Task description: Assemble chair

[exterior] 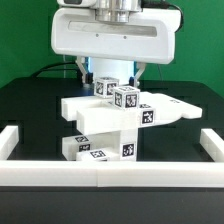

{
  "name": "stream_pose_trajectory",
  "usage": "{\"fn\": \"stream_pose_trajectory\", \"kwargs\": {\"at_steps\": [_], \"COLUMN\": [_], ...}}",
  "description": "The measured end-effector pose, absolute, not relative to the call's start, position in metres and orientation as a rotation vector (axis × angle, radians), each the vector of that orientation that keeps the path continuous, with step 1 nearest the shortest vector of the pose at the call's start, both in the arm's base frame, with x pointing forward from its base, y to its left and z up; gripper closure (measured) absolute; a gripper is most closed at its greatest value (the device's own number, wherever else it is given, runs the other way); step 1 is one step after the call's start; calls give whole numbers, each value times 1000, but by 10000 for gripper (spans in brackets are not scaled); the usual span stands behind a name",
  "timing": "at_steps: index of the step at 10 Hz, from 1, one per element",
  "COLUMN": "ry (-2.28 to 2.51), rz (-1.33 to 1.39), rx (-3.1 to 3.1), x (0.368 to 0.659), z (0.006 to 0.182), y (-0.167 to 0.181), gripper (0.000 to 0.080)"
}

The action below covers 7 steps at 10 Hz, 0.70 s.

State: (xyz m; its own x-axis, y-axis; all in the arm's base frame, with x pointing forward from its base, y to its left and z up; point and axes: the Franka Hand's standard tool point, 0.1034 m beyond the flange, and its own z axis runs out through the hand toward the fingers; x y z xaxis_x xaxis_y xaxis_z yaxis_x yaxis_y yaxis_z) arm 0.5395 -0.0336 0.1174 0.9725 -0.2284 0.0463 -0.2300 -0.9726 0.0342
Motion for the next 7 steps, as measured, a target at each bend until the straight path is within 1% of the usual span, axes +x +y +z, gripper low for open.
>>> {"fn": "stream_pose_trajectory", "kwargs": {"at_steps": [3,7], "ry": [59,355], "rz": [56,44], "rx": [3093,3064], "x": [539,539], "z": [117,117], "y": [-37,-39], "gripper": [151,151]}}
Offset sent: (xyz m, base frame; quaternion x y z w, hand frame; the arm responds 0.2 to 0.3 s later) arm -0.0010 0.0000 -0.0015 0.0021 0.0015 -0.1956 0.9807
